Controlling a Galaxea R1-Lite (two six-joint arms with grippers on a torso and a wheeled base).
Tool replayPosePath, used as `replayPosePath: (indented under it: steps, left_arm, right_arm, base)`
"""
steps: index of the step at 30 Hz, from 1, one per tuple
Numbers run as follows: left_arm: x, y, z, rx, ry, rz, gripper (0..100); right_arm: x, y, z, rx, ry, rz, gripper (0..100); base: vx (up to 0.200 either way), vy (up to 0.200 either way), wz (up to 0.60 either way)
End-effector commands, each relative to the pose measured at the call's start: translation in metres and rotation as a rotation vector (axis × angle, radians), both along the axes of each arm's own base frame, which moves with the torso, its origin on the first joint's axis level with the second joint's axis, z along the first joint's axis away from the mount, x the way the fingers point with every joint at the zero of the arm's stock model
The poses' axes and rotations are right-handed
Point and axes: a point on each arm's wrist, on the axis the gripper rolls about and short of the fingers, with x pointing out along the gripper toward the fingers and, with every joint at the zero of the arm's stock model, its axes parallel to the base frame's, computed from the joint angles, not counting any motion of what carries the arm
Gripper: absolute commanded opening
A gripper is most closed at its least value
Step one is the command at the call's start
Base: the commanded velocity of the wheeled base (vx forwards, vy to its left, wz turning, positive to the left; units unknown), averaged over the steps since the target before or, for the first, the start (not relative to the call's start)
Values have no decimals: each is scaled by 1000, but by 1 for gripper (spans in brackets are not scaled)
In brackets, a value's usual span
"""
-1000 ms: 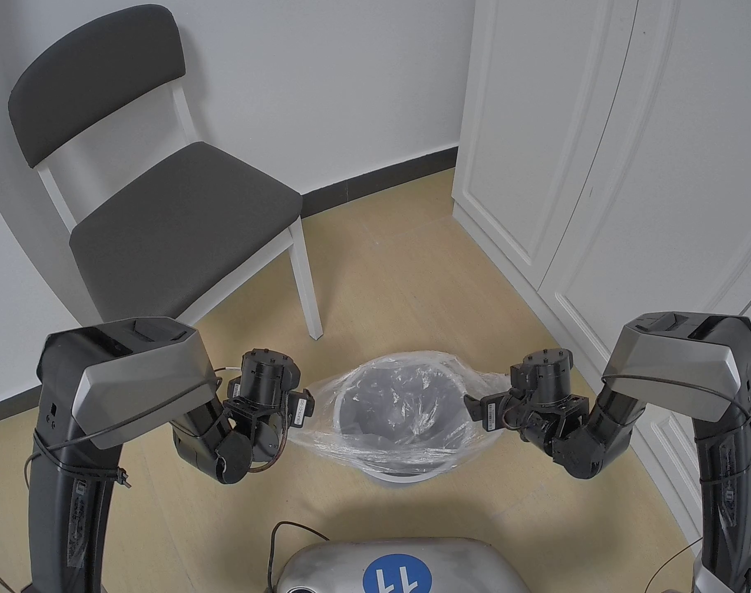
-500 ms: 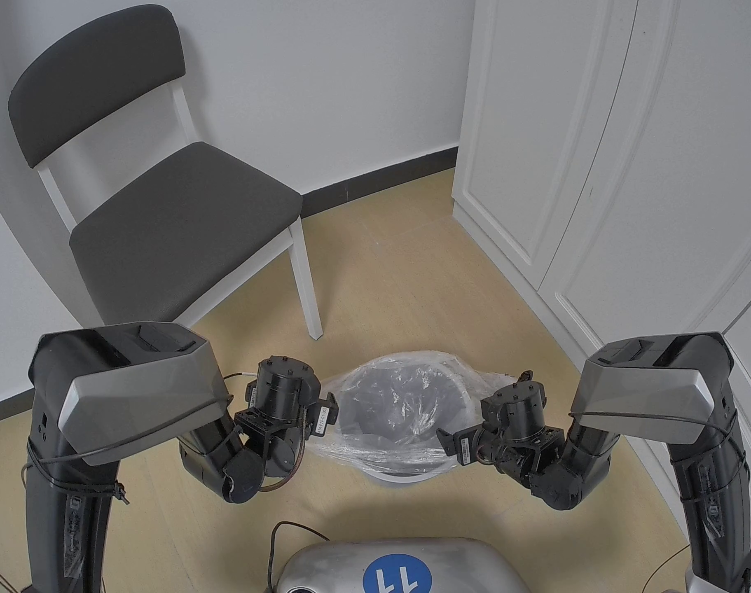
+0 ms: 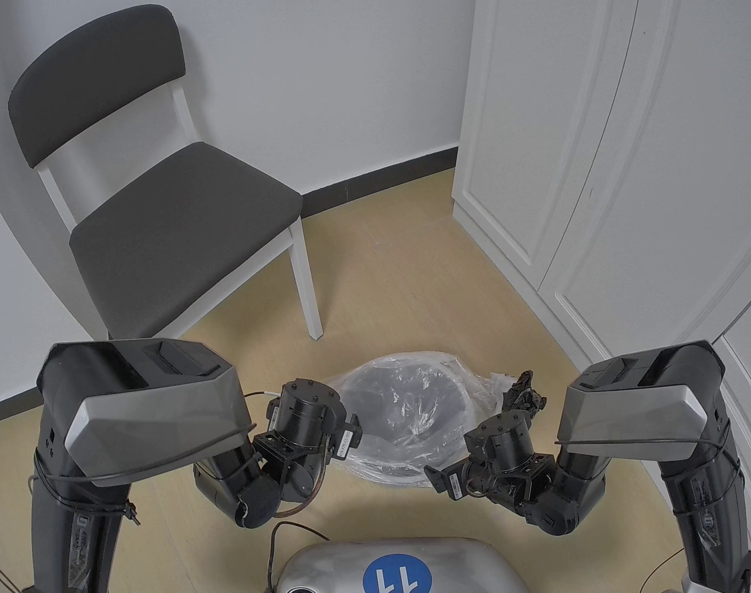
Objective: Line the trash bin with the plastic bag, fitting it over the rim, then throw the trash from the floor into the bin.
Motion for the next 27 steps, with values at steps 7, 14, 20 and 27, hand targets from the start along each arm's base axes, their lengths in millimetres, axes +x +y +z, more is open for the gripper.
replayPosePath:
  steps: [7,14,20,27]
  left_arm:
    - [-14,-16,-17,27,36,-48,100]
    - [-19,-21,-30,46,60,-69,100]
    - [-21,-24,-41,61,77,-77,100]
    - [-24,-21,-47,87,101,-77,100]
  right_arm:
    - [-28,20,-3,-13,33,88,100]
    - [-45,29,-3,27,61,163,100]
    - [-60,35,8,58,34,206,100]
    - [-64,37,5,53,44,221,100]
  base:
    - [0,0,0]
    - [0,0,0]
    - [0,0,0]
    - [0,0,0]
